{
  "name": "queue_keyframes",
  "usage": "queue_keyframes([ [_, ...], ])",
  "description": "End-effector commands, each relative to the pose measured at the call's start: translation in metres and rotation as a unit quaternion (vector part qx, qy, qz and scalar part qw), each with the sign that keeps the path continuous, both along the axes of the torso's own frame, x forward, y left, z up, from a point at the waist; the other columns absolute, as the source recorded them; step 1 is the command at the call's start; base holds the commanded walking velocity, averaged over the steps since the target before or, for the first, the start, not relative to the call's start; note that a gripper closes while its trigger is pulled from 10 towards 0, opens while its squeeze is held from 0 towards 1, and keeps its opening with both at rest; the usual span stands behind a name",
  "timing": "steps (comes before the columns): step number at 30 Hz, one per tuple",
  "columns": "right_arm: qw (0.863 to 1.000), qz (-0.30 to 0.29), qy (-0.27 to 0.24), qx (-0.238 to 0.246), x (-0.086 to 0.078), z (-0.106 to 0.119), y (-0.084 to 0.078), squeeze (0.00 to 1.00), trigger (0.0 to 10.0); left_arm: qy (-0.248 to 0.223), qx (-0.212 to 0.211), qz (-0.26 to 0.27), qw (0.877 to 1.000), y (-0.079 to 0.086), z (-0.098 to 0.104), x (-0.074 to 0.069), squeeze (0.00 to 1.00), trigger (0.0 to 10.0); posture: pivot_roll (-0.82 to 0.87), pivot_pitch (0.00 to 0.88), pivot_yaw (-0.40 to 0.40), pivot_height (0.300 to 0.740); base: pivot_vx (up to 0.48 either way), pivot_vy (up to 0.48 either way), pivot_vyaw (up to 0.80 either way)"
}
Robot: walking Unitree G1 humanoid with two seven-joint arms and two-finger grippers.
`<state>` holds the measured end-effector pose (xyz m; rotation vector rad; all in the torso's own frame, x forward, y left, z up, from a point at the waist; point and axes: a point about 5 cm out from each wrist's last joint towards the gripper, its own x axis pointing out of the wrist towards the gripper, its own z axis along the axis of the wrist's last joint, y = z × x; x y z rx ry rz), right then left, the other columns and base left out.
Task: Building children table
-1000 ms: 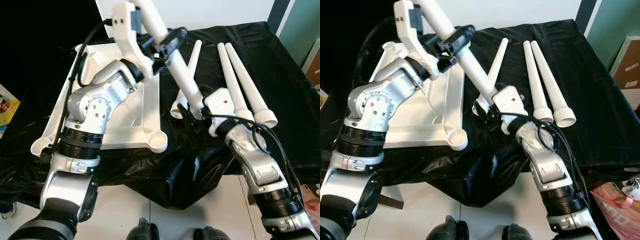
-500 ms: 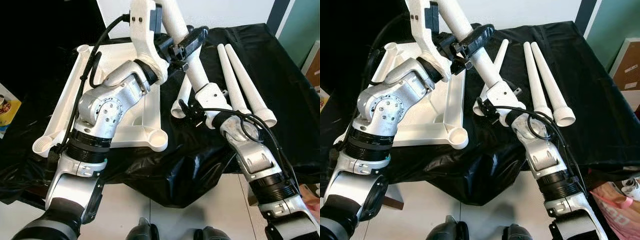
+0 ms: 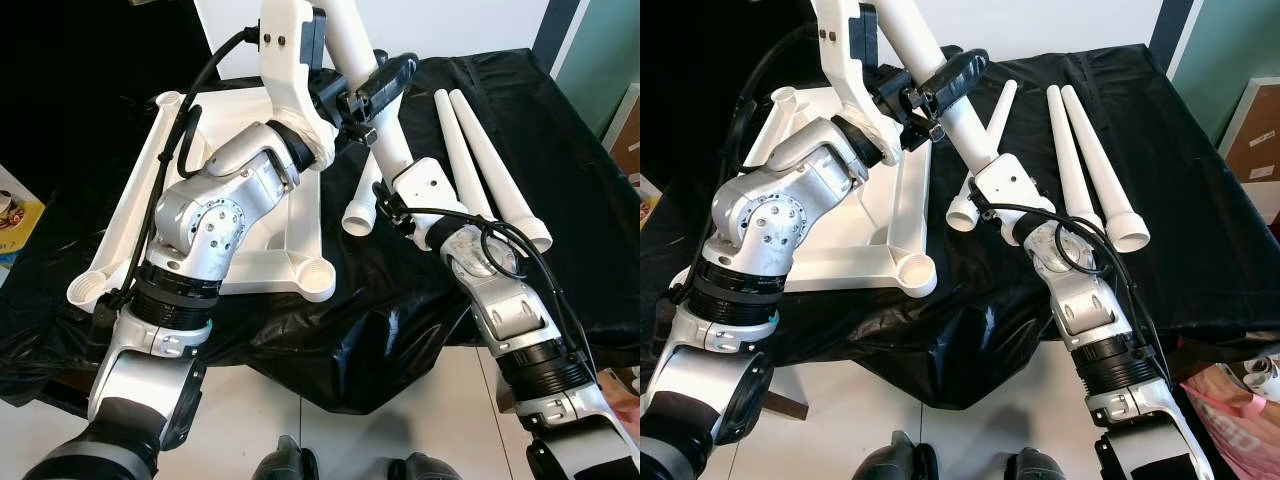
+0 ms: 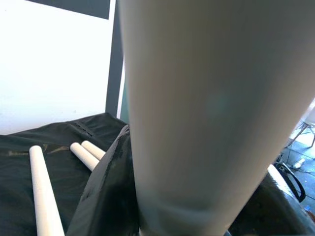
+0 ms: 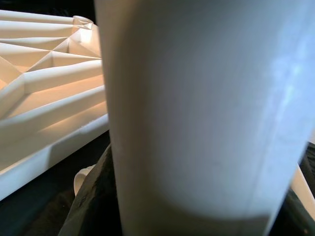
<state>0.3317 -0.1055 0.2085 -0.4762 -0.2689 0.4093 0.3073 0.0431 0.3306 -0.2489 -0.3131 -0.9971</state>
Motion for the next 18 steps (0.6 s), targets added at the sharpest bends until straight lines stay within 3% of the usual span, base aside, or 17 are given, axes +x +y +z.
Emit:
queue_keyframes([
  [1, 1.000, 0.007, 0.011, 0.007, -0.001, -0.003, 0.007, 0.00, 0.0, -0.070, 0.011, -0.152, 0.986, -0.012, 0.006, -0.024, 0.00, 10.0, 0.02, 0.086, 0.072, 0.740, 0.000, 0.000, 0.00],
  [4, 1.000, -0.002, 0.016, 0.016, 0.000, -0.005, 0.007, 0.00, 0.0, -0.068, 0.012, -0.153, 0.986, -0.013, 0.005, -0.023, 0.00, 10.0, 0.02, 0.086, 0.075, 0.740, 0.000, 0.000, 0.00],
  [5, 0.999, -0.013, 0.021, 0.028, 0.000, -0.006, 0.006, 0.00, 4.0, -0.066, 0.010, -0.157, 0.985, -0.012, 0.005, -0.024, 0.00, 10.0, 0.02, 0.087, 0.077, 0.740, 0.000, 0.000, 0.00],
  [6, 0.999, -0.013, 0.021, 0.028, 0.000, -0.006, 0.006, 0.00, 4.0, -0.066, 0.010, -0.157, 0.985, -0.012, 0.005, -0.024, 0.00, 10.0, 0.02, 0.087, 0.077, 0.740, 0.000, 0.000, 0.00],
  [7, 0.999, -0.021, 0.025, 0.037, 0.000, -0.007, 0.006, 0.00, 8.3, -0.064, 0.008, -0.160, 0.985, -0.012, 0.004, -0.024, 0.47, 10.0, 0.02, 0.087, 0.077, 0.740, 0.000, 0.000, 0.00],
  [8, 0.998, -0.029, 0.030, 0.046, 0.000, -0.008, 0.005, 0.00, 10.0, -0.062, 0.005, -0.160, 0.985, -0.012, 0.004, -0.024, 1.00, 10.0, 0.02, 0.087, 0.078, 0.740, 0.000, 0.000, 0.00],
  [15, 0.992, -0.065, 0.051, 0.099, 0.000, -0.012, 0.003, 0.00, 10.0, -0.065, 0.013, -0.140, 0.988, -0.010, 0.001, -0.021, 1.00, 10.0, 0.02, 0.087, 0.081, 0.740, 0.000, 0.000, 0.00],
  [16, 0.990, -0.074, 0.055, 0.111, 0.000, -0.013, 0.002, 0.00, 10.0, -0.067, 0.014, -0.133, 0.989, -0.009, 0.001, -0.020, 0.13, 10.0, 0.02, 0.087, 0.082, 0.740, 0.000, 0.000, 0.00],
  [17, 0.990, -0.074, 0.055, 0.111, 0.000, -0.013, 0.002, 0.00, 10.0, -0.067, 0.014, -0.133, 0.989, -0.009, 0.001, -0.020, 0.13, 10.0, 0.02, 0.087, 0.082, 0.740, 0.000, 0.000, 0.00],
  [18, 0.988, -0.083, 0.055, 0.120, 0.000, -0.014, 0.000, 0.00, 10.0, -0.068, 0.011, -0.123, 0.990, -0.008, 0.000, -0.020, 0.00, 10.0, 0.02, 0.086, 0.082, 0.740, 0.000, 0.000, 0.00],
])
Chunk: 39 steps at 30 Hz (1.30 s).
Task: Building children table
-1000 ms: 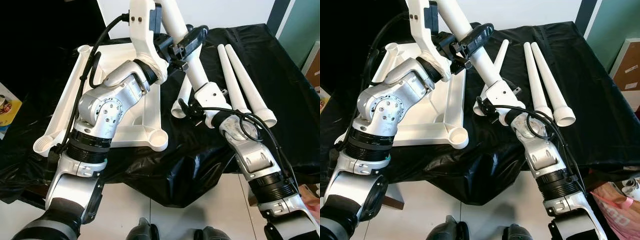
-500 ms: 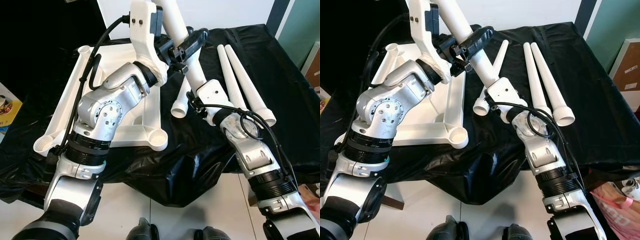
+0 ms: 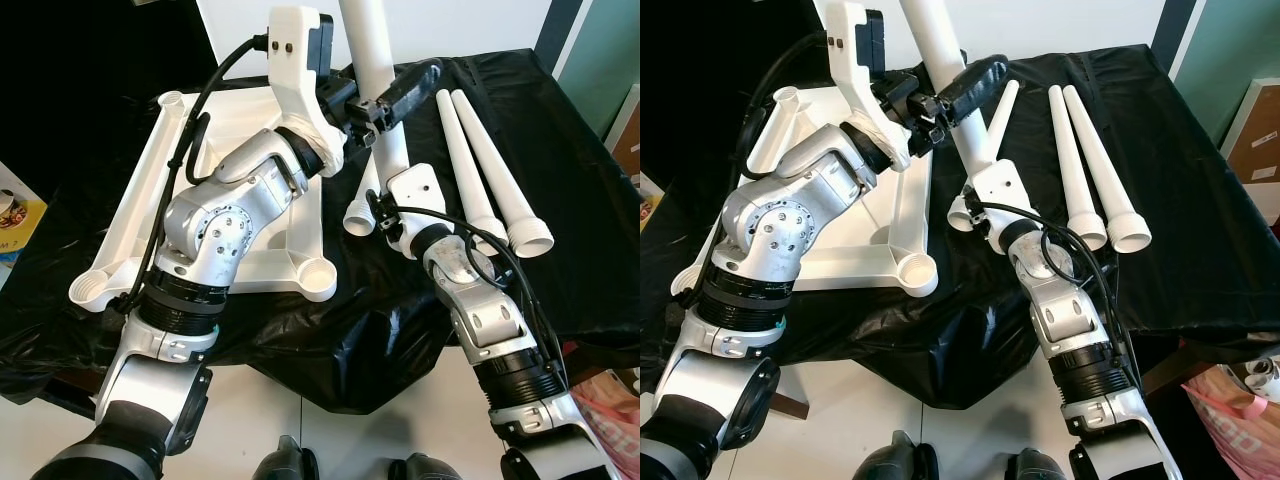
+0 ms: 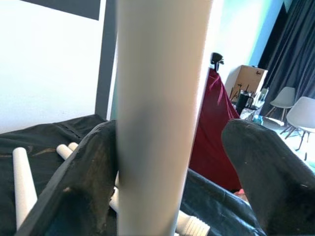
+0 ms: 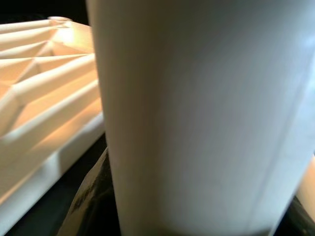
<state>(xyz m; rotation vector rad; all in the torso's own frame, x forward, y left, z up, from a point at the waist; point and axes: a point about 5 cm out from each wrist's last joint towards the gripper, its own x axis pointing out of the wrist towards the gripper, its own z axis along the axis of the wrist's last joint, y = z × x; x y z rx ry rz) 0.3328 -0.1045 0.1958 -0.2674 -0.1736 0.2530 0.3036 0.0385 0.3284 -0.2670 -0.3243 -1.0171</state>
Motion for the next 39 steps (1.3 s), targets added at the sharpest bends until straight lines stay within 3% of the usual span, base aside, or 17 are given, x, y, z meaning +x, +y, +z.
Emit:
queue_keyframes([
  [1, 1.000, -0.013, 0.004, 0.021, -0.001, -0.001, -0.001, 0.00, 10.0, -0.067, 0.018, -0.106, 0.992, -0.002, 0.002, -0.015, 0.00, 10.0, 0.02, 0.087, 0.081, 0.740, 0.000, 0.000, 0.00],
  [10, 0.997, -0.055, 0.009, 0.060, -0.001, -0.004, -0.010, 0.00, 10.0, -0.045, 0.014, -0.044, 0.998, 0.005, -0.010, -0.006, 0.00, 10.0, 0.01, 0.090, 0.077, 0.740, 0.000, 0.000, 0.00],
  [12, 0.995, -0.067, 0.012, 0.074, -0.002, -0.006, -0.013, 0.00, 10.0, -0.028, 0.017, -0.004, 0.999, 0.009, -0.020, 0.000, 0.00, 10.0, 0.02, 0.089, 0.073, 0.740, 0.000, 0.000, 0.00],
  [16, 0.994, -0.070, 0.012, 0.078, -0.003, -0.007, -0.014, 0.00, 10.0, -0.020, 0.018, 0.010, 1.000, 0.011, -0.023, 0.003, 0.00, 10.0, 0.02, 0.089, 0.072, 0.740, 0.000, 0.000, 0.00],
  [19, 0.992, -0.089, 0.004, 0.092, -0.004, -0.009, -0.018, 0.00, 10.0, -0.003, 0.018, 0.057, 0.998, 0.019, -0.036, 0.011, 0.00, 10.0, 0.02, 0.088, 0.070, 0.740, 0.000, 0.000, 0.00],
  [25, 0.988, -0.104, -0.020, 0.111, -0.010, -0.015, -0.024, 0.00, 10.0, 0.053, 0.035, 0.177, 0.982, 0.040, -0.074, 0.027, 0.00, 10.0, 0.02, 0.086, 0.064, 0.740, 0.000, 0.000, 0.00],
  [27, 0.988, -0.105, -0.021, 0.114, -0.011, -0.016, -0.025, 0.00, 10.0, 0.060, 0.037, 0.191, 0.979, 0.043, -0.079, 0.029, 0.00, 10.0, 0.02, 0.086, 0.064, 0.740, 0.000, 0.000, 0.00],
  [31, 0.987, -0.098, -0.032, 0.126, -0.014, -0.018, -0.025, 0.00, 10.0, 0.089, 0.047, 0.270, 0.958, 0.061, -0.101, 0.036, 0.00, 10.0, 0.02, 0.086, 0.063, 0.740, 0.000, 0.000, 0.00],
  [39, 0.986, -0.091, -0.045, 0.134, -0.018, -0.020, -0.025, 0.00, 10.0, 0.088, 0.063, 0.315, 0.943, 0.072, -0.118, 0.036, 0.00, 10.0, 0.03, 0.084, 0.057, 0.740, 0.000, 0.000, 0.00],
])
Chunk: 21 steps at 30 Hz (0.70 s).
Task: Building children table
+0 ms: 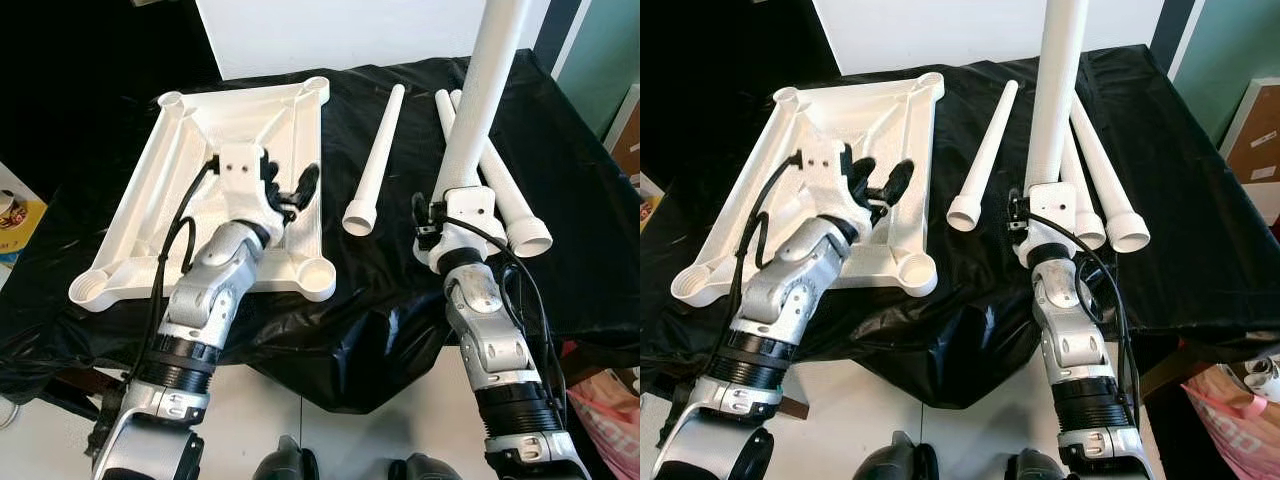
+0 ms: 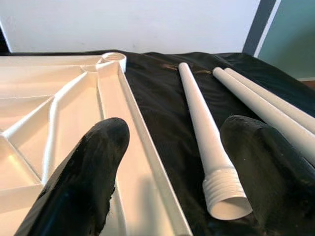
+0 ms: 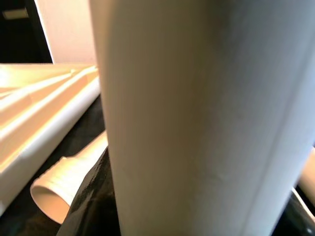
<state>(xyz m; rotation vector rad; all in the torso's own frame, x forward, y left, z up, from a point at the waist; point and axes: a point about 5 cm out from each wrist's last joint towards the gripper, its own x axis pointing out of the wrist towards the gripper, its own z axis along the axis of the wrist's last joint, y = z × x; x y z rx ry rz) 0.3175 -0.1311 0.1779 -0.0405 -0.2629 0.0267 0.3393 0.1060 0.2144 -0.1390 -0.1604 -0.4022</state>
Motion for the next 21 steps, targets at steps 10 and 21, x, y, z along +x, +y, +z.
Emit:
queue_keyframes([
  [10, 1.000, 0.002, -0.027, 0.008, -0.010, -0.008, -0.002, 0.00, 10.0, -0.026, 0.048, 0.052, 0.997, 0.007, -0.021, -0.006, 0.00, 10.0, 0.03, 0.081, 0.054, 0.740, 0.000, 0.000, 0.00],
  [21, 0.998, 0.007, -0.056, 0.014, -0.019, -0.008, -0.002, 0.00, 10.0, -0.027, 0.037, 0.054, 0.997, 0.011, -0.028, -0.013, 0.00, 10.0, 0.03, 0.089, 0.056, 0.740, 0.000, 0.000, 0.00],
])
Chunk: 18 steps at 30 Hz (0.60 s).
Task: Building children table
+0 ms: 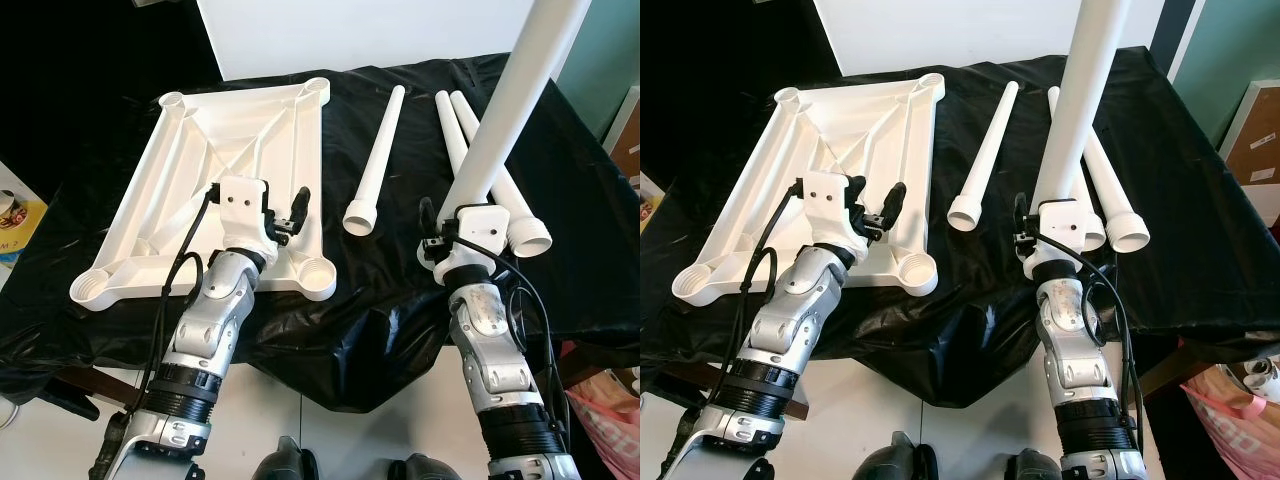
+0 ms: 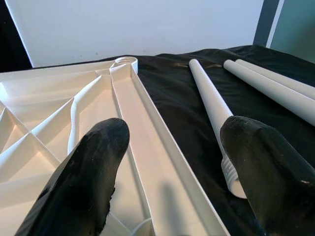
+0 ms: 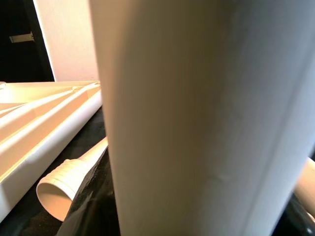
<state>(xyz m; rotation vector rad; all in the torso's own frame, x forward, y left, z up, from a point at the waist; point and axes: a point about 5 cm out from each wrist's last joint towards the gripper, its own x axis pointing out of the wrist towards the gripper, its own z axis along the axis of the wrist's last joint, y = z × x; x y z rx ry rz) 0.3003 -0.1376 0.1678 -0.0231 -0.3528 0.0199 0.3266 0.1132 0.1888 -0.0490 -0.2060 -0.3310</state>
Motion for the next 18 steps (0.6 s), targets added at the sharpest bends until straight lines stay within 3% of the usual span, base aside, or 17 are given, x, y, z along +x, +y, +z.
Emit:
queue_keyframes([
  [1, 1.000, 0.008, -0.012, 0.004, -0.0018, 0.0021, 0.0040, 0.00, 10.0, 0.001, 0.001, 0.014, 1.000, 0.0041, -0.0031, -0.0006, 0.00, 10.0, 0.03, 0.088, 0.056, 0.740, 0.000, 0.000, 0.00],
  [18, 1.000, 0.002, -0.015, 0.002, -0.0018, 0.0007, 0.0015, 0.00, 10.0, 0.008, 0.006, 0.010, 1.000, 0.0037, -0.0060, -0.0002, 0.00, 10.0, 0.03, 0.093, 0.058, 0.740, 0.000, 0.000, 0.00],
])
